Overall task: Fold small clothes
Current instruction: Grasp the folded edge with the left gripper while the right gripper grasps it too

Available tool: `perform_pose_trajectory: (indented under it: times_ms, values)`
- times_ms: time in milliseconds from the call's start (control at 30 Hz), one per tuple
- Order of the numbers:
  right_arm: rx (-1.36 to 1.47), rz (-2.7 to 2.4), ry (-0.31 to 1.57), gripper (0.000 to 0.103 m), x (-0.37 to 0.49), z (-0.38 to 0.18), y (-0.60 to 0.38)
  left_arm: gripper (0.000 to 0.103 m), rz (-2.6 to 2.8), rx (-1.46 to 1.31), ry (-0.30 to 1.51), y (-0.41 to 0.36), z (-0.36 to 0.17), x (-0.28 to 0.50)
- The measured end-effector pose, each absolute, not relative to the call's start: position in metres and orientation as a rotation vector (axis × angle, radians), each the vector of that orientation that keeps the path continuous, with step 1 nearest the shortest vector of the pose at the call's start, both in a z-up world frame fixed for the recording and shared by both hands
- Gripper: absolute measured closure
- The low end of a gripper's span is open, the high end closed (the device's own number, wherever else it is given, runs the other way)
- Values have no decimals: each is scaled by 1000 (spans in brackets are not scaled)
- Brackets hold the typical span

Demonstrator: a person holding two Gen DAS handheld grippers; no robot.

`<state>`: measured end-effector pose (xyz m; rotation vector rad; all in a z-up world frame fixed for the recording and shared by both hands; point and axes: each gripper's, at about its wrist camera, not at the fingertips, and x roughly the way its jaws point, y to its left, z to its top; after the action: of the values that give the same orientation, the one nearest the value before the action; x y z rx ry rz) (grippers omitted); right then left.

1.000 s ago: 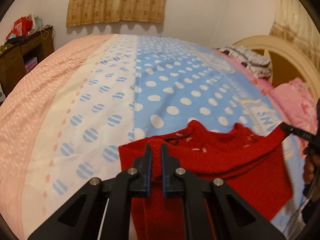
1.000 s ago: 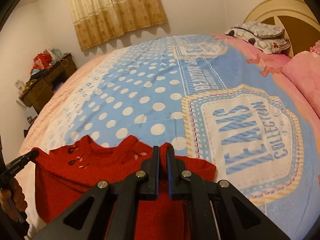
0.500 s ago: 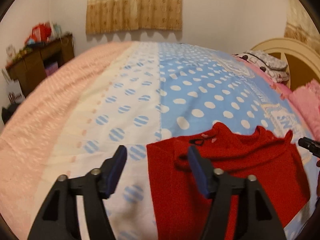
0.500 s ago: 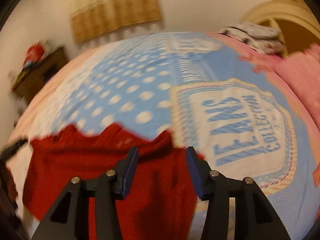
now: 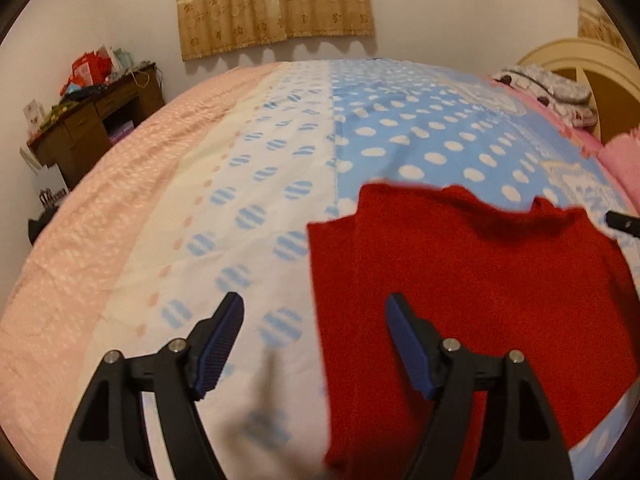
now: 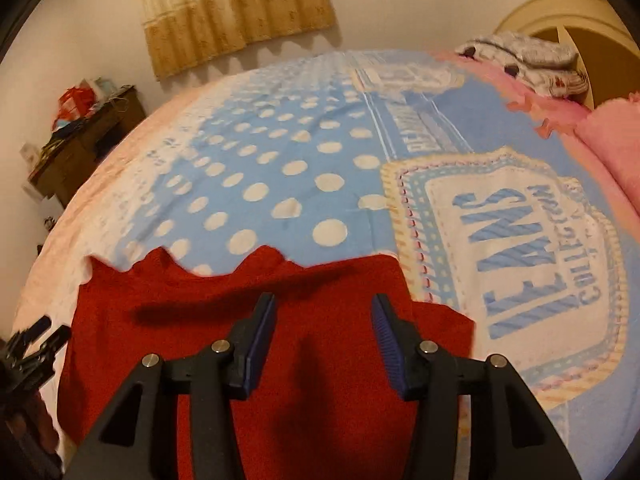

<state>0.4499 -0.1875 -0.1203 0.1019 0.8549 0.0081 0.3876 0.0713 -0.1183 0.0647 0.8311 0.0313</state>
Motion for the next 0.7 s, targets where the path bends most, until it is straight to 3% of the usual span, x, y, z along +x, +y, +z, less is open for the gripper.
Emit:
perform_pose_trajectory:
  times_ms: [300,367,533,600,700]
  values:
    - [121,22,874,52,361,-130,-203,27,-21,23,849,83,-124,340]
    - [124,6,881,52,347,-134,-206,33,-37,0,854,83,-127,329]
    - [179,-15,924,53,325,-154,-218,60,-96,-21,884,75,-138,318]
    - [194,12,944,69,320,-162,-216,65,-119,-33,890,72,-143,319]
    - [180,12,940,77,316,-167,-212,75,-137,-48,902,70,-149,320]
